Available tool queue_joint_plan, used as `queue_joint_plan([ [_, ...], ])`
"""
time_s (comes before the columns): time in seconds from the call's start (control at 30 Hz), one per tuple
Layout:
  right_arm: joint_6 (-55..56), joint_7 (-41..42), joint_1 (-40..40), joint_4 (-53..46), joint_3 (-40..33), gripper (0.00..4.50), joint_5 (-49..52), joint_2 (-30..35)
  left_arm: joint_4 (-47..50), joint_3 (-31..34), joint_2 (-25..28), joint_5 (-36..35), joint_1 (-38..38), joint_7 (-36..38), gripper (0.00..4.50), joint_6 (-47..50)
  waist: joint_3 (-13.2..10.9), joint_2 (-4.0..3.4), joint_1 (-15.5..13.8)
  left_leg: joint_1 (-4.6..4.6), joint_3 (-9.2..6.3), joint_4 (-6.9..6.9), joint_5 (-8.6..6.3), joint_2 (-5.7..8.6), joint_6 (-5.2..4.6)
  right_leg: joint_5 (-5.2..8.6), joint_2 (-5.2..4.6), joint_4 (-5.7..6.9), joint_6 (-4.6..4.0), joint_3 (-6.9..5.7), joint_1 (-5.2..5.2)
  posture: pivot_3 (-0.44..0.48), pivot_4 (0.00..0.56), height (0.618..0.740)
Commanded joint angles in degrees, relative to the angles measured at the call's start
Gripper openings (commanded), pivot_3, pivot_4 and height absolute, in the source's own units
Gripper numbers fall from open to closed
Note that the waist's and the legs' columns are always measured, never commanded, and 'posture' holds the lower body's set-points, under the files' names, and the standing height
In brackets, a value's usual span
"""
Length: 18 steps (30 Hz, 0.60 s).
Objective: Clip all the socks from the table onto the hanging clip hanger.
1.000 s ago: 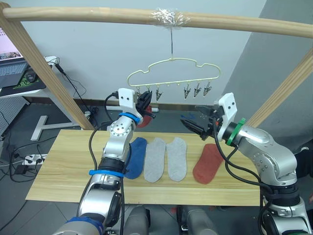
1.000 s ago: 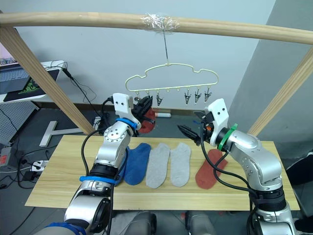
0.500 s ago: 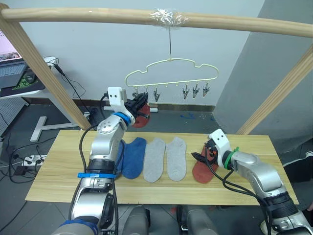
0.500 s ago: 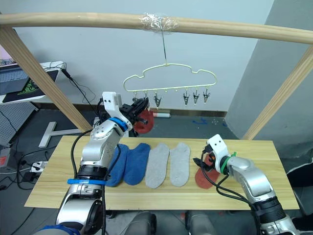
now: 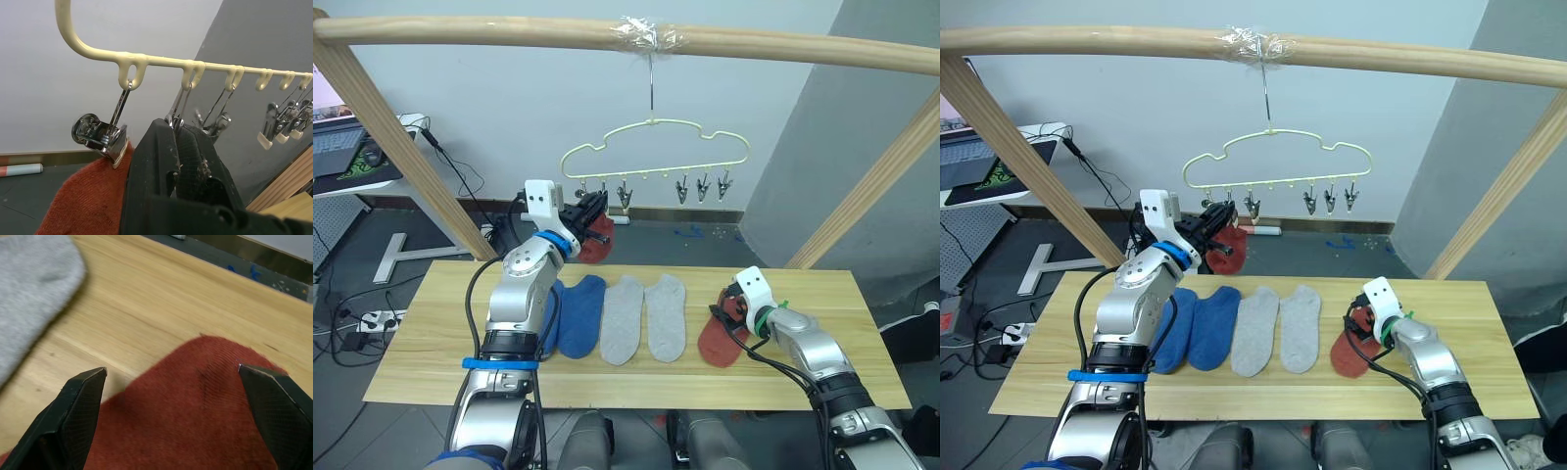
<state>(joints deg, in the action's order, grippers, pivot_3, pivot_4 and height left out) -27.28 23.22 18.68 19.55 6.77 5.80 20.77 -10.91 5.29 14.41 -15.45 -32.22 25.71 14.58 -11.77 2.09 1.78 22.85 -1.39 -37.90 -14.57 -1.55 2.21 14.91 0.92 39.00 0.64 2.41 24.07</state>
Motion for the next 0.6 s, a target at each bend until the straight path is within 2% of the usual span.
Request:
queue_joint_plan([
  [0.03, 1.39, 0.11, -0.26, 2.94, -1.49, 4.50, 0.11, -1.09, 2.10, 0.08, 0.37, -0.20, -0.05, 0.04, 0.04, 0.24, 0.00, 0.00, 0.01, -0.01, 0.00, 0.00, 0.00, 0.00, 0.00, 0.00, 0.00, 0.00, 0.00, 0.00, -0.01, -0.002, 0.201, 0.740],
  [0.17, 2.68, 0.87, -0.06, 7.19, -2.47, 4.50, 0.05, -2.01, 2.58, 0.08, 0.44, -1.01, -0.25, 0.77, 0.04, 1.41, 0.02, 0.01, 0.02, -0.10, -0.01, -0.01, 0.00, -0.01, 0.00, -0.01, 0.01, 0.01, -0.01, -0.02, -0.09, 0.012, 0.196, 0.740],
  [0.33, 6.47, 4.93, -1.25, 7.59, 0.02, 3.43, -2.02, -0.67, 3.40, 2.20, 2.19, -4.88, -0.21, 3.07, 0.04, 6.92, 0.01, 0.01, 0.05, -0.47, -0.01, -0.01, 0.00, 0.00, 0.00, -0.01, 0.01, -0.03, 0.00, -0.03, -0.48, 0.016, 0.192, 0.740],
  [0.47, 12.44, 7.83, -1.89, 4.45, 3.22, 2.07, -4.94, 0.54, 4.33, 4.51, 2.79, -8.56, -0.16, 2.90, 0.04, 11.58, 0.01, 0.01, 0.13, -0.56, -0.03, 0.03, 0.00, -0.04, 0.00, -0.01, 0.03, -0.03, 0.00, -0.04, -0.52, 0.013, 0.192, 0.740],
  [0.6, 15.62, 11.64, -1.93, -0.48, 5.58, 0.58, -5.76, 1.25, 6.74, 7.72, 2.63, -15.33, 0.11, 2.39, 0.04, 19.59, 0.00, -0.01, 0.19, -0.55, -0.02, 0.03, 0.00, -0.05, 0.00, 0.00, 0.03, -0.03, 0.01, -0.03, -0.52, 0.013, 0.192, 0.740],
])
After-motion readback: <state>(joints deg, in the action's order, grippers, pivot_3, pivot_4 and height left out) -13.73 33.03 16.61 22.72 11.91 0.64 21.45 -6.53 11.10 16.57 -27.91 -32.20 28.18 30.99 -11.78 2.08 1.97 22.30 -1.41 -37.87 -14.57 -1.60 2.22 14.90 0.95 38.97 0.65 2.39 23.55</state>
